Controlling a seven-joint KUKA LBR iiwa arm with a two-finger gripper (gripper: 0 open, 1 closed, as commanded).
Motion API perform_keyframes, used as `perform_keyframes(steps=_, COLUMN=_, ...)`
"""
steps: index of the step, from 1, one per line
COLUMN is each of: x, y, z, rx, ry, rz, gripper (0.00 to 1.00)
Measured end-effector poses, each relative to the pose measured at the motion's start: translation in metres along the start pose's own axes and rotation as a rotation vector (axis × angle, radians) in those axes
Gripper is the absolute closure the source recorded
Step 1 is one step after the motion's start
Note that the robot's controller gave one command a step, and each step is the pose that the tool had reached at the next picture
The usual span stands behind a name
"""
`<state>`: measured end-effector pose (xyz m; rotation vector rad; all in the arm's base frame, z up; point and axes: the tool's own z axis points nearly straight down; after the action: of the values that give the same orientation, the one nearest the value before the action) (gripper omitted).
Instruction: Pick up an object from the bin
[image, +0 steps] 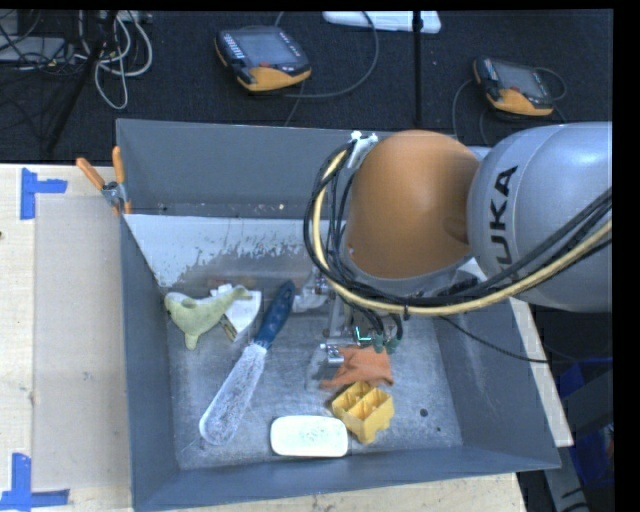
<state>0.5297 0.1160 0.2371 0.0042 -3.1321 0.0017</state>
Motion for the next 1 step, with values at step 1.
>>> perform_keyframes(steps=1, x=-0.0015, y=-0.0007, z=-0.0043, rx=-0.001, ry=-0.008, rz=0.004, gripper=0.0)
